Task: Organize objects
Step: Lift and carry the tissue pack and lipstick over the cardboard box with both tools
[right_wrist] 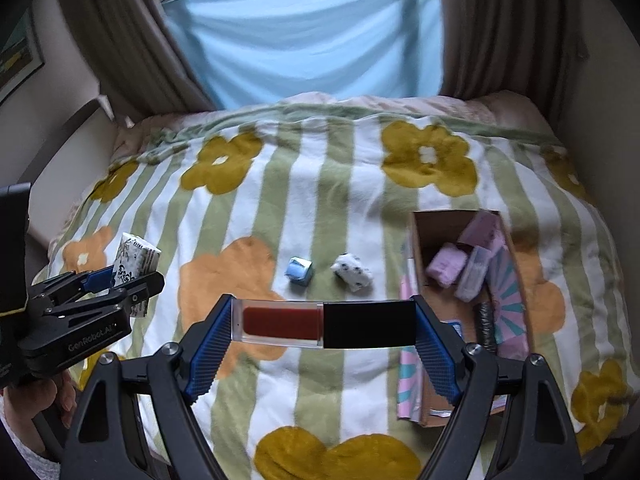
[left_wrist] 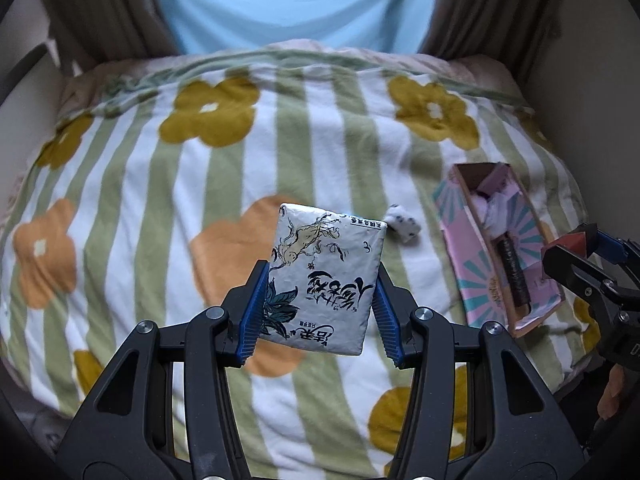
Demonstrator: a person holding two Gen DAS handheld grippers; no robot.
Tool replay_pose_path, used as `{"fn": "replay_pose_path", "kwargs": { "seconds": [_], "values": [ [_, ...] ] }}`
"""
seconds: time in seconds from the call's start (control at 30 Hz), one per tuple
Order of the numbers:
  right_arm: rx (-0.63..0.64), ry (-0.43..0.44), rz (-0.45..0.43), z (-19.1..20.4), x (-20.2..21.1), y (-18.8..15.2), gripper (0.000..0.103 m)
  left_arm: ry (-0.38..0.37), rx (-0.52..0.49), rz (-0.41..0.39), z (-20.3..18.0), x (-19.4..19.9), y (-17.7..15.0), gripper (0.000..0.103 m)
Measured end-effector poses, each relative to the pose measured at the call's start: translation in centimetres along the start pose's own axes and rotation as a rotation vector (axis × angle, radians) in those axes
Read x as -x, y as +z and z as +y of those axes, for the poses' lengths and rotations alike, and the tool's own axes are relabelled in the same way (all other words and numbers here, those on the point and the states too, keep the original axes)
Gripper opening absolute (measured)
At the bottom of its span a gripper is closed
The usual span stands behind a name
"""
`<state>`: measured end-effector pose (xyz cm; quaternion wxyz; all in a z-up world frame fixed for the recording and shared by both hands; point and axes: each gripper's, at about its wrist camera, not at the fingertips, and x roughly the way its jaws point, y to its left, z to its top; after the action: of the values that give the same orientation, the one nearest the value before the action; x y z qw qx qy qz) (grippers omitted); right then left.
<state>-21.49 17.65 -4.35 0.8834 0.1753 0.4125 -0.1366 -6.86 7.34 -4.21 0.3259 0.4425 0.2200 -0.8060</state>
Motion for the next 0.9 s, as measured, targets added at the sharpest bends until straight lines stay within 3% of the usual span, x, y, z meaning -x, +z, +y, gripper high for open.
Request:
{"fn": "replay_pose_path", "kwargs": {
  "seconds": [0.43,0.67,0.9],
  "values": [
    [-0.204,-0.159,0.006,-10.1,1.2,-1.9,0.081,-0.171,-0.234,0.018,-12.9,-4.0,4.4,0.046],
    [-0.310,-0.194,0.066,-14.7,-0.9,-3.8,0.081,-0.237,-0.326,0.067,-19.4,-8.0,6.0,0.046],
    [-0.359,-0.186,0.141,-17.4,-4.7,-5.4,0.081,-0.252,-0.404,0.145,-24.5,-13.8,6.7,0.046]
  ]
}}
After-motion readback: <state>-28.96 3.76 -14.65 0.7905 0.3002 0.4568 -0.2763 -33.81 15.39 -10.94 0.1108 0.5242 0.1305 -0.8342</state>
